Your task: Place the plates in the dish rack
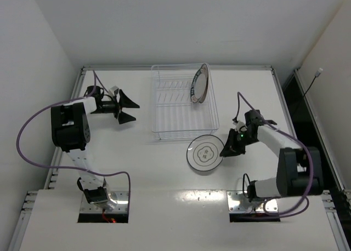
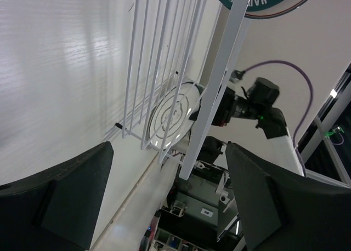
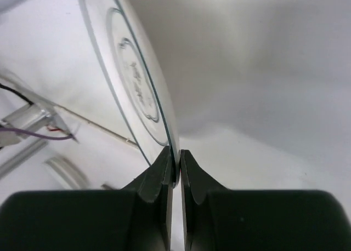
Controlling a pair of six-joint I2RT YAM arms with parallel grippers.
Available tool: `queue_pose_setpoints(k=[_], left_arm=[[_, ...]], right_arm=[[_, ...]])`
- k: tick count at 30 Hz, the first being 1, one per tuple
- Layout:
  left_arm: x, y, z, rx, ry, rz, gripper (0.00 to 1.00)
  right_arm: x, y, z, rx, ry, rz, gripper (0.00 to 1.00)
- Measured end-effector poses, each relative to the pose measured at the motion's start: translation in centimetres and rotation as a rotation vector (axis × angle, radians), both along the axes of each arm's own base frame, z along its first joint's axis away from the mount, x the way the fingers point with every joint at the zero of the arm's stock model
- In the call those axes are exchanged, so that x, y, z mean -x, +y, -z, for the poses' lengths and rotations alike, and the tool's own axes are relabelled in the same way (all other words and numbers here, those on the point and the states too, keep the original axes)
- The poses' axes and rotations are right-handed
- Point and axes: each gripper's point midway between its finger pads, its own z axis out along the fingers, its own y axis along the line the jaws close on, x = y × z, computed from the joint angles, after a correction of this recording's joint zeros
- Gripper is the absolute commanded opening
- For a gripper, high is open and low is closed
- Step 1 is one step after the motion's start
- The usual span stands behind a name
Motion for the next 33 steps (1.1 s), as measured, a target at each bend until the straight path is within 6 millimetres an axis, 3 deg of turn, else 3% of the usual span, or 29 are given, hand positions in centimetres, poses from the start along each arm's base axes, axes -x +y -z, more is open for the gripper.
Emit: queue_pose_setpoints(k=[3, 6, 12, 16, 22, 27, 30, 33], left_arm=[[-0.1, 0.2, -0.1, 0.003, -0.002, -0.006, 0.72], [-0.3, 0.7, 0.0, 0.004, -0.002, -0.019, 0.72], [-1.0, 2.1, 0.1, -0.004, -0.001, -0.053, 0.71], [-1.1, 2.3, 0.2, -0.007, 0.004, -0.058, 0.71], [-1.0, 2.4, 0.5, -0.009, 0.014, -0.06, 0.71], [-1.0, 2.6, 0.6, -0.012, 0.017, -0.064, 0.71], [-1.0, 2.7, 0.6, -0.012, 0.017, -0.068, 0.71], [-1.0, 2.9, 0.6, -0.013, 0.018, -0.073, 0.71]], right_arm=[[-0.8, -0.2, -3.2, 0.085, -0.126, -0.046, 0.0], [-0.2, -0.6, -5.5, 0.148, -0.221, -0.056, 0.0], [1.7, -4.2, -9.0, 0.349, -0.276, 0.072, 0.0], [0.2, -5.6, -12.7, 0.425, -0.334, 0.134, 0.0], [-4.7, -6.1, -19.9, 0.451, -0.491, 0.204, 0.0], [-12.6, -3.9, -27.3, 0.35, -0.712, 0.252, 0.0], [-17.0, -2.5, -28.9, 0.314, -0.781, 0.261, 0.0], [-21.2, -0.7, -28.0, 0.321, -0.784, 0.243, 0.0]])
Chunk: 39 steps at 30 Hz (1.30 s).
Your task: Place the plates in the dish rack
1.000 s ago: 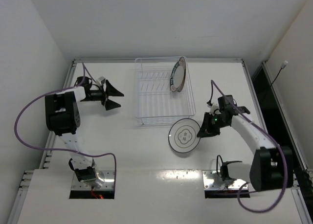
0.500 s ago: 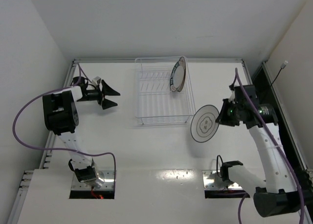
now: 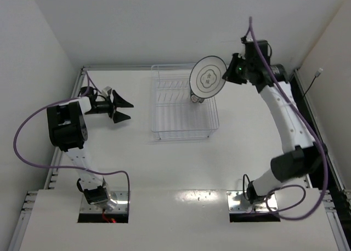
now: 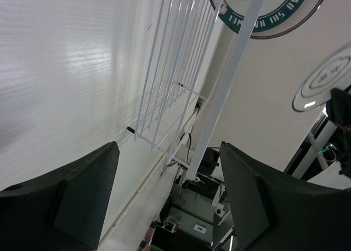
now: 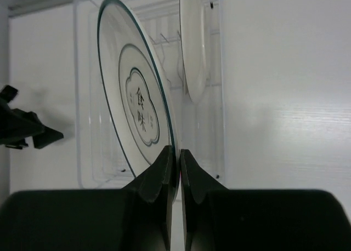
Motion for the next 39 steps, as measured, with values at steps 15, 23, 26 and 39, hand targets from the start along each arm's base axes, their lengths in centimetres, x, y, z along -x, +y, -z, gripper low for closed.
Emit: queue_pose_setpoints(k=[15, 23, 26, 39], left_arm=[[0.3, 0.0, 0.2, -0.002, 0.002, 0.004, 0.71], [0.5, 0.1, 0.4, -0.004, 0.014, 0.002, 0.71], [0.5, 0.2, 0.4, -0.006, 0.015, 0.0, 0.71], [0.8, 0.3, 0.7, -0.016, 0.02, 0.004, 0.71]], right_arm=[[-12.0, 7.1, 6.1, 0.389, 0.016, 0.049, 0.0], [-12.0, 4.7, 4.5, 0.552, -0.028, 0.143, 0.0], [-12.0, 4.6, 4.6, 0.59, -0.03, 0.148, 0.0], [-12.5, 8.0, 11.8, 0.682, 0.061, 0.06, 0.0]])
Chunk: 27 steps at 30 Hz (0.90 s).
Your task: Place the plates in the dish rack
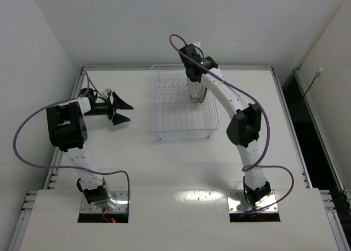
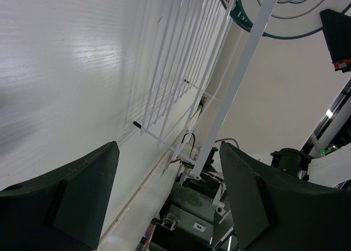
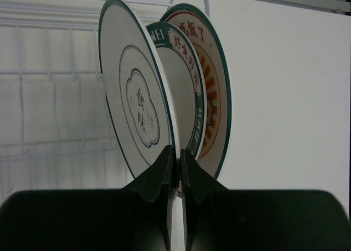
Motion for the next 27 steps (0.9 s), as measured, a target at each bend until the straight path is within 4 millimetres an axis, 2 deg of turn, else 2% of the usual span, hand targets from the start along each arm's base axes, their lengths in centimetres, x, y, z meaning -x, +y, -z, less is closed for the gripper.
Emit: queue_pose_setpoints(k=[6, 7, 8, 10, 11, 14, 16, 17, 19, 20, 22, 23, 25, 26, 27], left_arm=[[0.0, 0.2, 0.0, -0.001, -0.001, -0.005, 0.71], [0.0, 0.3, 0.0, -0.001, -0.001, -0.006, 0.71], [0.0, 0.3, 0.0, -0.001, -0.001, -0.006, 0.71], [0.0, 0.3, 0.0, -0.001, 0.0, -0.007, 0.71], [0.0, 0.3, 0.0, -0.001, 0.0, -0.007, 0.71], [0.0, 0.3, 0.0, -0.001, -0.001, -0.007, 0.72], [0.0, 0.3, 0.0, -0.001, -0.001, -0.007, 0.72], [0.0, 0.3, 0.0, -0.001, -0.001, -0.007, 0.72], [0.0, 0.3, 0.0, -0.001, -0.001, -0.007, 0.72], [0.0, 0.3, 0.0, -0.001, -0.001, -0.007, 0.72], [-0.1, 0.3, 0.0, -0.001, -0.002, -0.007, 0.72], [-0.1, 0.3, 0.0, -0.001, -0.002, -0.007, 0.72], [-0.1, 0.3, 0.0, -0.002, -0.002, -0.007, 0.72], [-0.1, 0.3, 0.1, -0.004, -0.003, -0.007, 0.74], [-0.1, 0.3, 0.1, -0.009, -0.004, -0.007, 0.74]], right_arm=[[-0.4, 0.5, 0.9, -0.014, 0.007, -0.005, 0.08], [-0.4, 0.6, 1.2, -0.02, 0.012, -0.006, 0.11], [-0.2, 0.7, 1.6, -0.024, 0.025, -0.01, 0.2], [0.3, 0.8, 2.6, -0.035, 0.057, -0.019, 0.26], [0.6, 1.0, 3.2, -0.042, 0.077, -0.025, 0.32], [1.4, 1.2, 3.9, -0.056, 0.12, -0.034, 0.38], [1.5, 1.4, 3.4, -0.07, 0.121, -0.039, 0.39], [1.5, 1.5, 3.1, -0.081, 0.12, -0.041, 0.44], [1.8, 1.4, 2.1, -0.099, 0.112, -0.041, 0.52], [2.0, 1.3, 1.3, -0.109, 0.103, -0.042, 0.62], [2.5, 1.1, -0.7, -0.134, 0.079, -0.044, 0.71], [2.8, 0.7, -2.5, -0.152, 0.055, -0.044, 0.81], [3.5, -0.2, -5.7, -0.194, 0.001, -0.038, 0.9], [4.0, -0.9, -7.4, -0.221, -0.026, -0.032, 1.0], [4.7, -1.8, -9.2, -0.257, -0.053, -0.029, 1.0]])
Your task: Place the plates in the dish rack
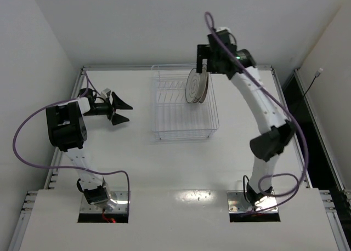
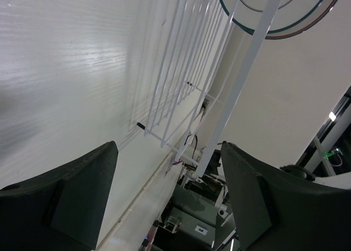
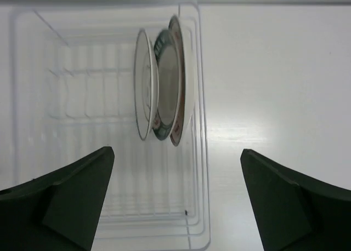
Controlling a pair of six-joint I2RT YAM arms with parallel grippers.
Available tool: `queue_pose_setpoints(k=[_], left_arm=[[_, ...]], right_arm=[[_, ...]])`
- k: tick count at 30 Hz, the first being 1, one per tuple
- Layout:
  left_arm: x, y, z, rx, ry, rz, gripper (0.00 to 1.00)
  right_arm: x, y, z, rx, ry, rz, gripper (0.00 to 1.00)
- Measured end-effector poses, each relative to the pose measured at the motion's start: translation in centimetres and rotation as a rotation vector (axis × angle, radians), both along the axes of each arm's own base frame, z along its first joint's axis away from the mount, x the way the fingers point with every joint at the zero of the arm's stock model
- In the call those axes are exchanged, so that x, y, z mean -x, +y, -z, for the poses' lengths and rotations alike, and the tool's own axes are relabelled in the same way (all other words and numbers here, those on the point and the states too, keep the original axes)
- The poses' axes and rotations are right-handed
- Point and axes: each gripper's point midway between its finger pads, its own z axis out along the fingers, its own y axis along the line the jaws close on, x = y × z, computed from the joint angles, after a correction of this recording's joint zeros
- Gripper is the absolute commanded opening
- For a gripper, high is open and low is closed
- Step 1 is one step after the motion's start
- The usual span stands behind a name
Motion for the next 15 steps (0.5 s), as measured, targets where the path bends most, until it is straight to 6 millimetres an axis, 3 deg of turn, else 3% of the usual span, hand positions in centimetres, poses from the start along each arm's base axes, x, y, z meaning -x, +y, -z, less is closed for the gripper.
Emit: queue_pose_setpoints(k=[3, 6, 9, 13, 15], left_arm=[[0.1, 0.2, 0.4, -0.031, -0.004, 0.004, 0.75], [-0.2, 0.9, 0.6, -0.101, -0.006, 0.009, 0.75], [-1.2, 1.5, 0.0, -0.15, -0.046, 0.011, 0.75], [-1.4, 1.9, 0.1, -0.182, -0.058, 0.014, 0.75], [-1.2, 1.9, 0.4, -0.187, -0.049, 0.016, 0.75]], right_arm=[[2.6, -4.2, -3.6, -0.103, -0.056, 0.015, 1.0], [4.9, -8.5, -3.8, -0.189, -0.053, 0.046, 1.0], [6.5, -10.6, -0.1, -0.247, 0.037, 0.072, 1.0], [10.6, -12.1, 9.5, -0.316, 0.276, 0.143, 1.0], [12.8, -12.9, 12.9, -0.339, 0.382, 0.195, 1.0]])
